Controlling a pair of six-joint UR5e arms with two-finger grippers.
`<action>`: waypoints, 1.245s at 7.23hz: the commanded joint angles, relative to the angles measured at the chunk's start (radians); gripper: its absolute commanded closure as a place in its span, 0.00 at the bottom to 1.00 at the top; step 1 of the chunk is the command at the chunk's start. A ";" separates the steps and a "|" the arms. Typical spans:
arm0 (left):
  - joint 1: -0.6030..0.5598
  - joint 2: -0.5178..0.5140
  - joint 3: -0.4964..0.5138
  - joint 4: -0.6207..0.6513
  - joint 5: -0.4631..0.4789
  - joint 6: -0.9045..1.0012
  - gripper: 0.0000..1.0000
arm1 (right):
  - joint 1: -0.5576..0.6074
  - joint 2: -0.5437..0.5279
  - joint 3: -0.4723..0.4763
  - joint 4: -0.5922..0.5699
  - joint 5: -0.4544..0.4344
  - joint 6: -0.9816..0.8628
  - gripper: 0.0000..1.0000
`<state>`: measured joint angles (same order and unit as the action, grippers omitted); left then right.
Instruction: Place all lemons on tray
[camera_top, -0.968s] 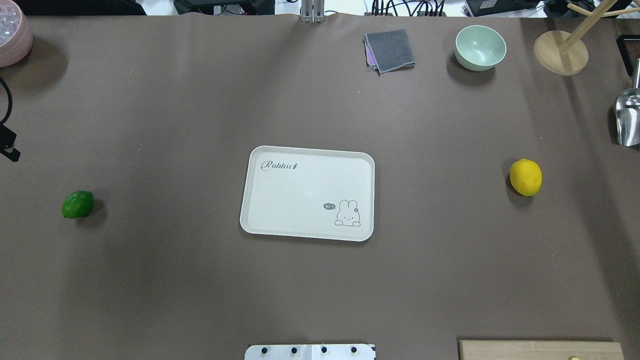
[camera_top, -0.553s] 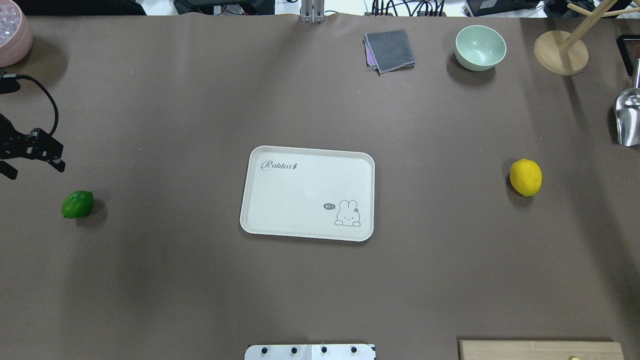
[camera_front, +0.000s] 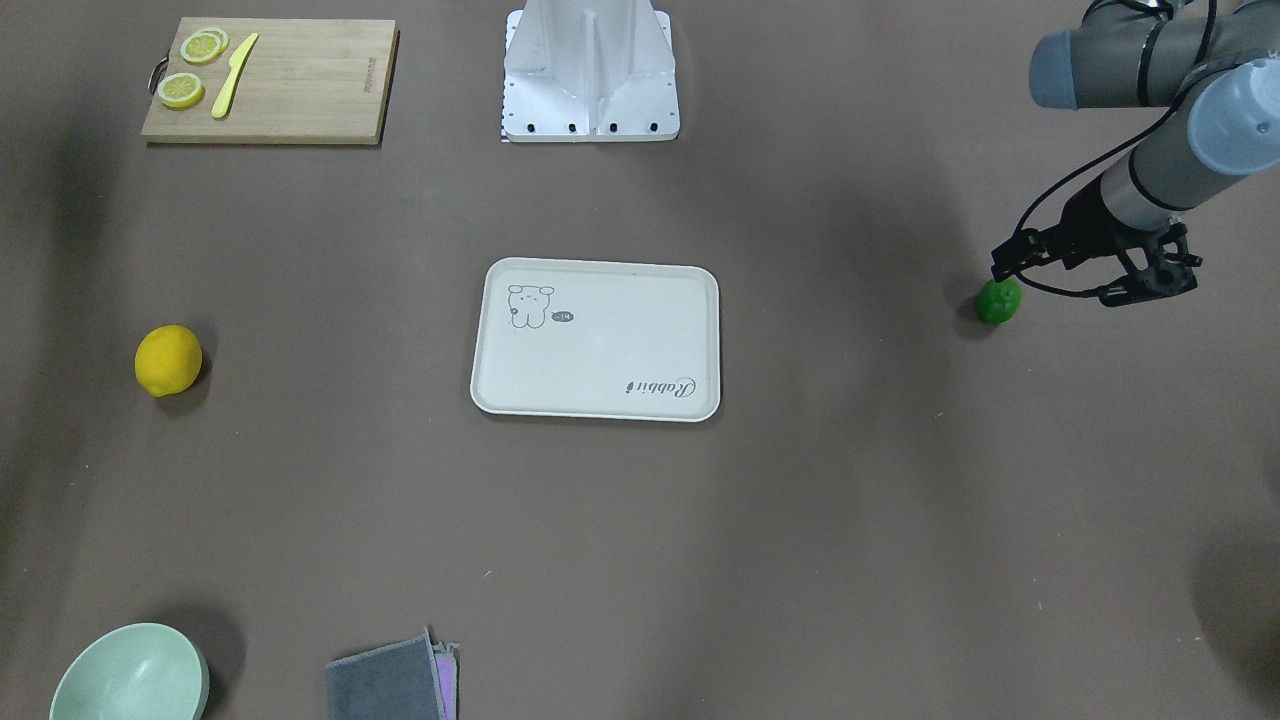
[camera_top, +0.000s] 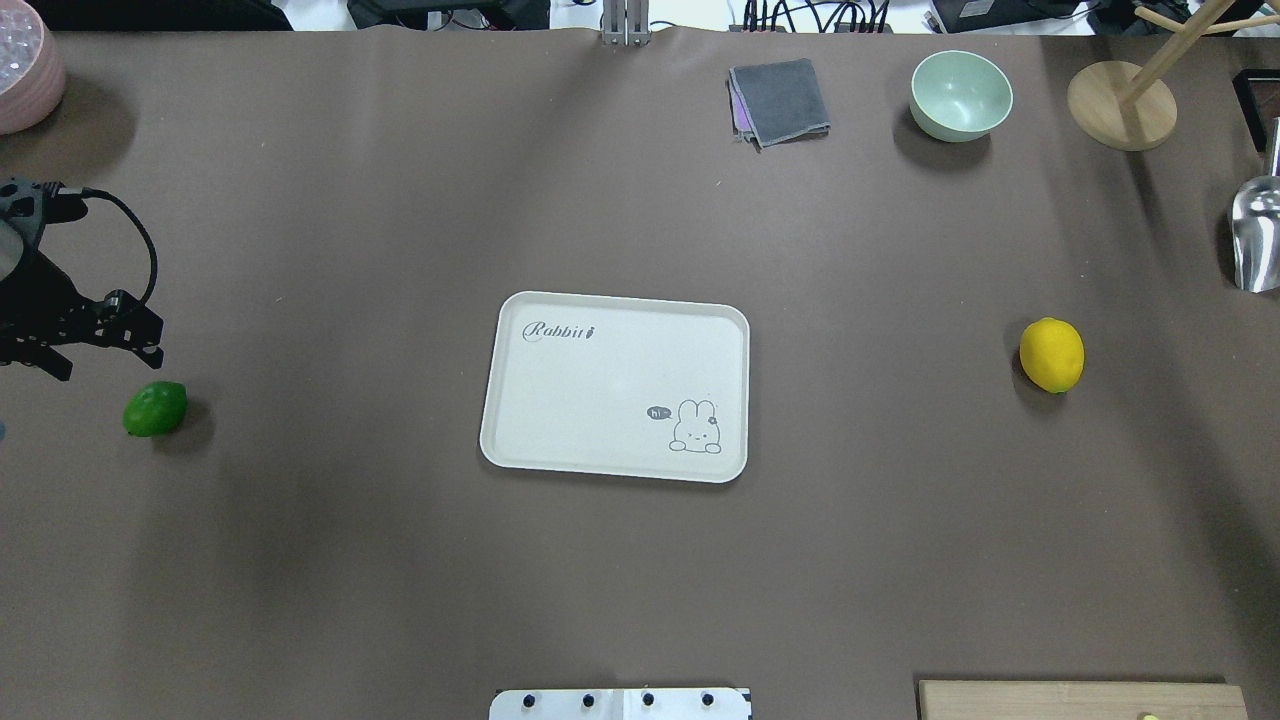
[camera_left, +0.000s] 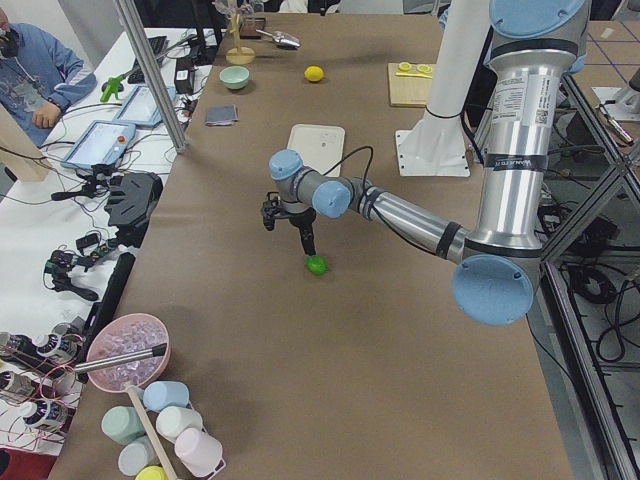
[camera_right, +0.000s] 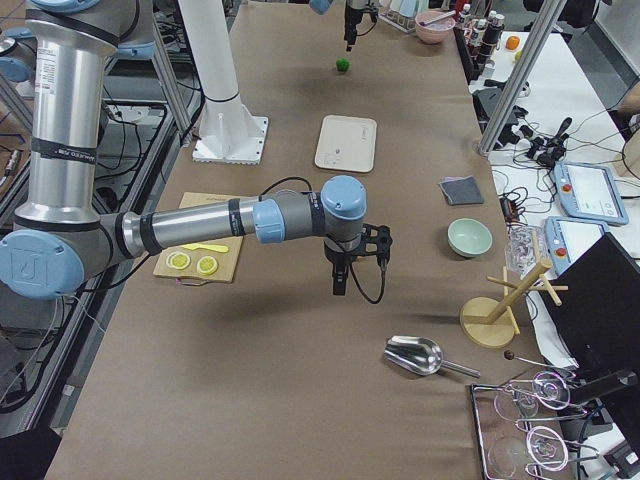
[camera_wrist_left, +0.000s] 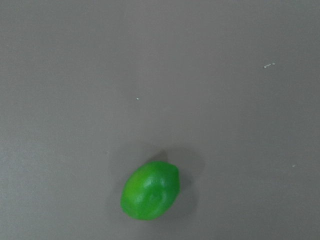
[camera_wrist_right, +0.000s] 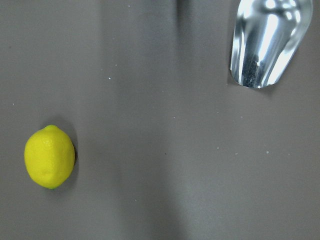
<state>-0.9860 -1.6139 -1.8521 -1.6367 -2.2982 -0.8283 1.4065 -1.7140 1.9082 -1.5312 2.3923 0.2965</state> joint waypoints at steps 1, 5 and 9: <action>0.045 0.057 0.069 -0.220 0.009 -0.108 0.03 | -0.123 0.033 -0.029 0.133 -0.016 0.155 0.00; 0.112 0.060 0.129 -0.351 0.065 -0.203 0.04 | -0.358 0.184 -0.113 0.201 -0.149 0.286 0.00; 0.116 0.062 0.159 -0.391 0.072 -0.200 0.54 | -0.405 0.243 -0.233 0.276 -0.165 0.319 0.00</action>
<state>-0.8704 -1.5535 -1.6974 -2.0244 -2.2269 -1.0305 1.0143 -1.4898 1.6863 -1.2594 2.2285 0.5984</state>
